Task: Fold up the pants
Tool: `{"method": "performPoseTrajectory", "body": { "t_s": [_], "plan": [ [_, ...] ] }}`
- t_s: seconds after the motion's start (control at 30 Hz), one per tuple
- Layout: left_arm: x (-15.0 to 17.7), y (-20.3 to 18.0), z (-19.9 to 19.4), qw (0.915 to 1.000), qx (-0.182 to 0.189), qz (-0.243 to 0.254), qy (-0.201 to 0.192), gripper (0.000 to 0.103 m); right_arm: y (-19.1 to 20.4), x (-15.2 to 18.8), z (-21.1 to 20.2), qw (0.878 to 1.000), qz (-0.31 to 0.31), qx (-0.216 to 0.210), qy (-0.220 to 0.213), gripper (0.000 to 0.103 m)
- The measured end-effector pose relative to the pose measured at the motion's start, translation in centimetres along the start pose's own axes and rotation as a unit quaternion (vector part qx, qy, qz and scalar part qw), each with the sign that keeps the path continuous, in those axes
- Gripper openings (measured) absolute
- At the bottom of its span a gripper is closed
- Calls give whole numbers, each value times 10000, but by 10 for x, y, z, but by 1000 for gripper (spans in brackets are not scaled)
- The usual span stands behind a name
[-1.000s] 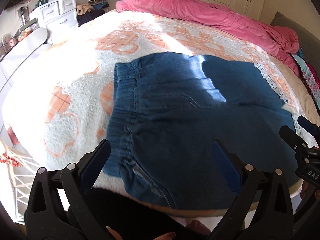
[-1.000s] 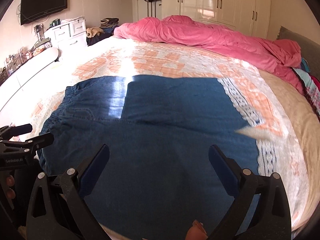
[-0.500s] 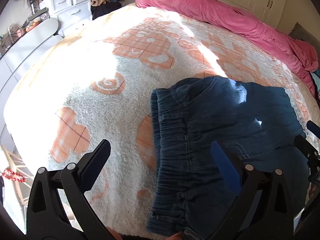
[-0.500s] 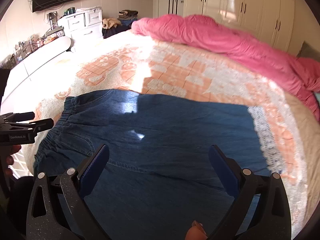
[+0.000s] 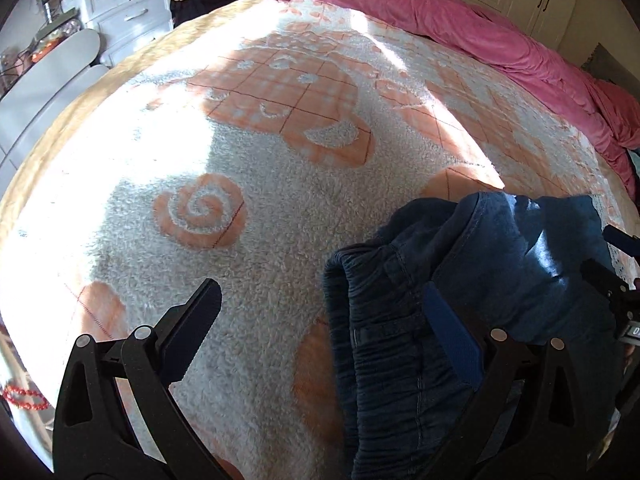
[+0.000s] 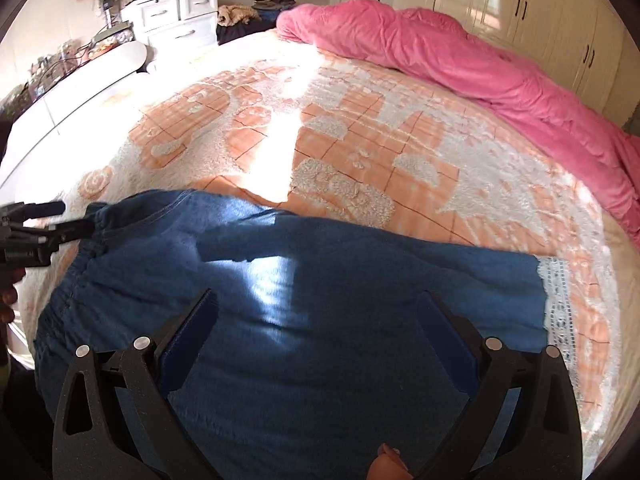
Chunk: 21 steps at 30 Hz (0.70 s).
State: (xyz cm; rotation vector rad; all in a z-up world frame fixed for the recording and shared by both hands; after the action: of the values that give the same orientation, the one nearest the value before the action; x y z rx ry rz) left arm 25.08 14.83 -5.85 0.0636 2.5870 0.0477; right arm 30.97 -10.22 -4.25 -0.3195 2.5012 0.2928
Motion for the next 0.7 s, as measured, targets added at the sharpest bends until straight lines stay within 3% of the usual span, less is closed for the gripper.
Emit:
{"method": "performPoseTrajectory", "body": {
  "t_s": [0.07, 0.37, 0.5, 0.53, 0.6, 0.7],
  "plan": [
    [-3, -2, 7, 9999, 80, 77, 9, 94, 1, -7, 9, 9998, 51, -140, 103, 99],
    [-17, -10, 29, 9983, 435, 363, -159, 93, 3, -33, 39, 9996, -258, -47, 74, 99],
    [-22, -17, 37, 9961, 568, 654, -195, 62, 7, -41, 49, 9989, -439, -103, 101, 99],
    [-22, -18, 38, 9958, 561, 684, -218, 58, 9, -42, 52, 9987, -486, -123, 132, 99],
    [-23, -19, 38, 9949, 618, 735, -296, 38, 13, -44, 57, 9977, -638, -116, 195, 99],
    [-25, -18, 33, 9944, 695, 703, -371, 32, 19, -46, 63, 9958, -877, -88, 242, 99]
  ]
}}
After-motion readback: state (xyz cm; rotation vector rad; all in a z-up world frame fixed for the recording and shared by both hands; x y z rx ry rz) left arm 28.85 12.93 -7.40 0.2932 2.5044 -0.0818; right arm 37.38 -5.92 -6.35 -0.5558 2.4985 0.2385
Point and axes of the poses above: each gripper's, at about its wrist camera, not at the fingertips, and z roughly the way its jaws point, y to its left, x to its underside, the point moved 5 cm from there along z, roughly the way its jaws point, and after that the axes turned 15 degrees about z, right-handed, at the moved point
